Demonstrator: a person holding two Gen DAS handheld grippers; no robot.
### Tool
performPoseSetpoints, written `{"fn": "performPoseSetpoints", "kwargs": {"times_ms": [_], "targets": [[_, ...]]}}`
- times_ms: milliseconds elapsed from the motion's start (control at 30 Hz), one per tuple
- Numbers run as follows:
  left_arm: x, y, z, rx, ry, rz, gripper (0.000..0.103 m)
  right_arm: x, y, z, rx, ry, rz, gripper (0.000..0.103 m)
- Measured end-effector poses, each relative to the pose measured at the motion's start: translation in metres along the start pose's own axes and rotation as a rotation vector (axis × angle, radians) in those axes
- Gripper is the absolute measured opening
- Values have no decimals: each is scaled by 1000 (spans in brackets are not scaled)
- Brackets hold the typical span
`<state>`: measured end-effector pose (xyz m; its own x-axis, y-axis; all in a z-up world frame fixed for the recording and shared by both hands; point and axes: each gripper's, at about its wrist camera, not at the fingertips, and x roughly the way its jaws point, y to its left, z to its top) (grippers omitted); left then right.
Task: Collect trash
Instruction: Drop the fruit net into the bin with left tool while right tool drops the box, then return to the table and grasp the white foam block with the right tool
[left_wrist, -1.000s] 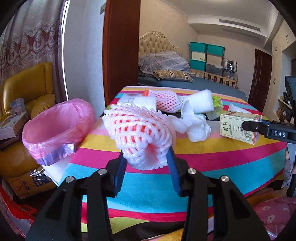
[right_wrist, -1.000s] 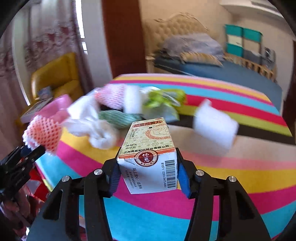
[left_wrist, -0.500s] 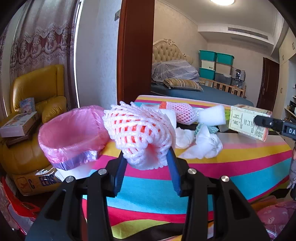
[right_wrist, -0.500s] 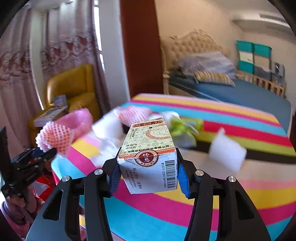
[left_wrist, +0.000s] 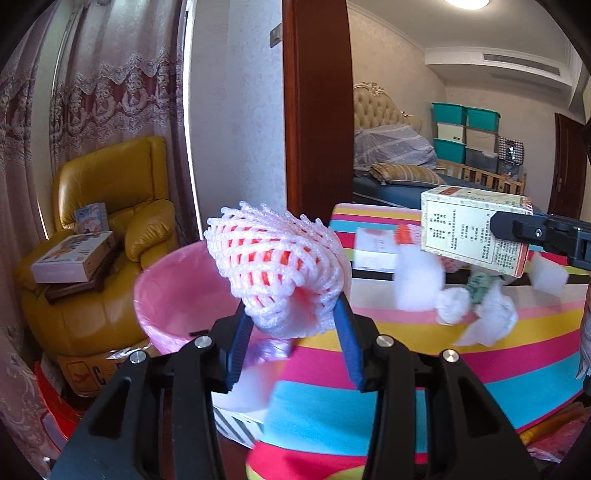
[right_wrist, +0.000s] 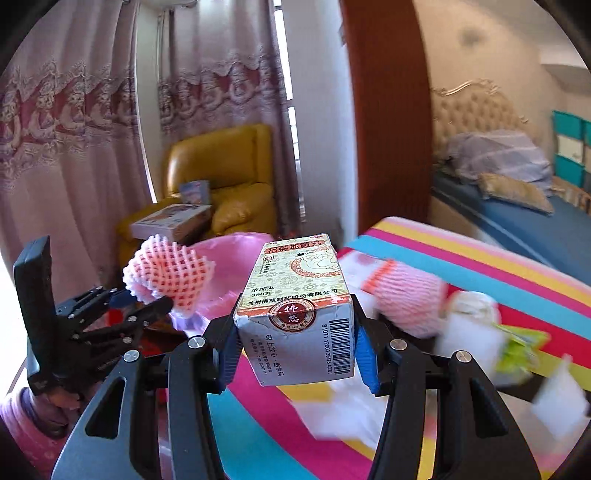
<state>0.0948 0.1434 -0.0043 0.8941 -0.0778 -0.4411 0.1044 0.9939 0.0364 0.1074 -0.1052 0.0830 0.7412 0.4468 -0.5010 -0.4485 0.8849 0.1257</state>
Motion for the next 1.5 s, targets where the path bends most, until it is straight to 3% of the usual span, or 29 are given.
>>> {"fn": "performPoseSetpoints", "kwargs": {"times_ms": [233,433,533,700,900,1000,1267,1500], "targets": [[33,47,13,-54,36,54,43,69,30,32,-9,39,101,51],[63,92,25,-124,63,81,46,132,49,55,-20,70,131,51],[80,109,28,-143,79,102,56,164,51,61,-4,79,190,53],[90,123,24,-169,97,175,80,180,42,68,48,69,184,77],[65,107,8,-151,63,235,98,138,13,55,75,37,191,78],[49,87,-2,-135,48,236,98,109,5,41,50,32,165,78],[19,23,-15,-111,40,128,98,23,-22,1,22,-21,78,83],[8,-38,-24,-68,66,14,98,-42,-92,-42,105,-43,-54,85]]}}
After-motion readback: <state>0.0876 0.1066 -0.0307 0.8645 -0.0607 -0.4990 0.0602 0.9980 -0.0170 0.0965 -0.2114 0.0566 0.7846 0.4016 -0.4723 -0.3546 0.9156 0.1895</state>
